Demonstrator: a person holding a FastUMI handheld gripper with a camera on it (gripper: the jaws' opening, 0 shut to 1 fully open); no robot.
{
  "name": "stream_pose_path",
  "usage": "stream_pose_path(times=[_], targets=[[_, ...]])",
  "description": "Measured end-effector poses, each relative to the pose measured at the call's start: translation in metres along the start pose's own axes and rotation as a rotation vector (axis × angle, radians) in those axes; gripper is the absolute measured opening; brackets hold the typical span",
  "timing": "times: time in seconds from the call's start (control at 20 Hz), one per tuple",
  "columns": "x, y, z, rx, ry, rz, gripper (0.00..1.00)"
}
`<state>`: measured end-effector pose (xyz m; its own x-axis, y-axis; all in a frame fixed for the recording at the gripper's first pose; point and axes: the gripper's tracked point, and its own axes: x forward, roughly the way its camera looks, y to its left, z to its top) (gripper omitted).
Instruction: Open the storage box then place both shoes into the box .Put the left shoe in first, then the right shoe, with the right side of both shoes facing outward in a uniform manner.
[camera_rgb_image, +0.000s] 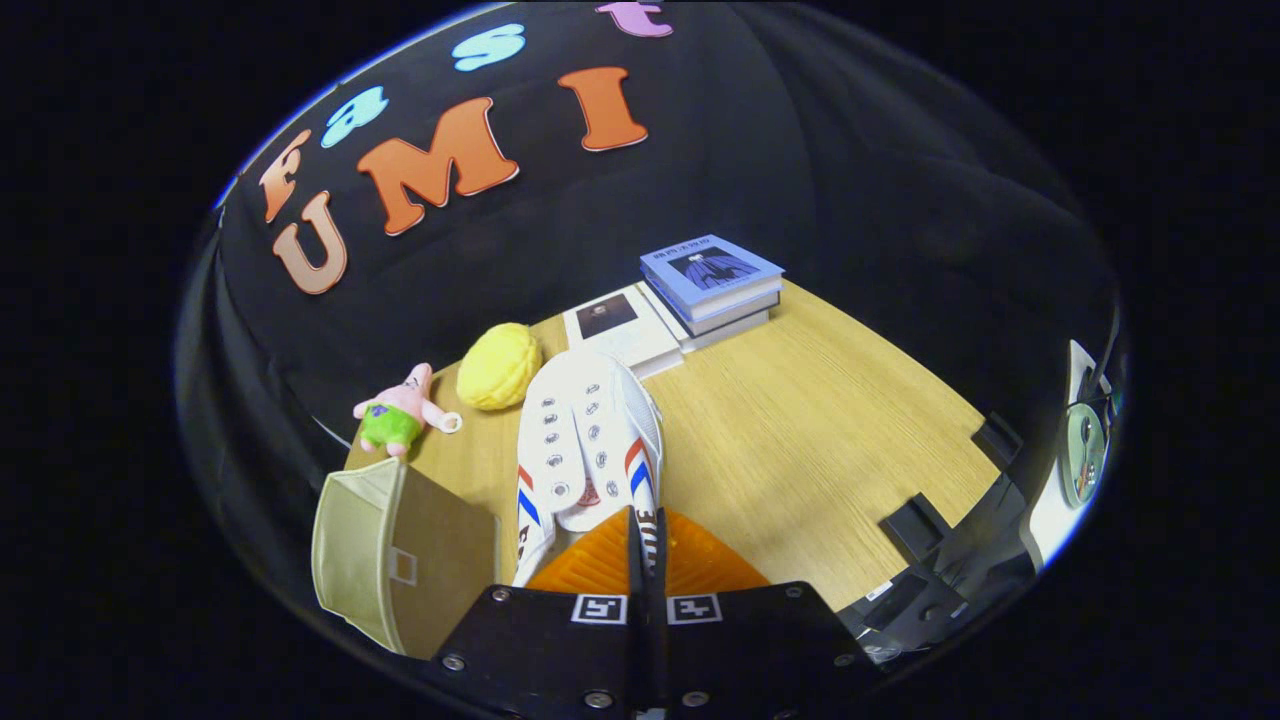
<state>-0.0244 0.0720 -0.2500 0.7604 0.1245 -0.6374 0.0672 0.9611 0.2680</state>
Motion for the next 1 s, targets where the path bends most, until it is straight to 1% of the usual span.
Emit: stream_pose_path(times=[0.25,0.45,0.55,0.8,1.0], targets=[[-0.026,0.085,0.004,-0.031,-0.045,0.051,0.0],[-0.035,0.156,-0.016,-0.077,-0.059,0.112,0.0],[-0.034,0.183,-0.03,-0.097,-0.061,0.132,0.0],[-0.023,0.215,-0.074,-0.176,-0.024,0.135,0.0],[-0.011,0.218,-0.099,-0.213,0.007,0.113,0.0]])
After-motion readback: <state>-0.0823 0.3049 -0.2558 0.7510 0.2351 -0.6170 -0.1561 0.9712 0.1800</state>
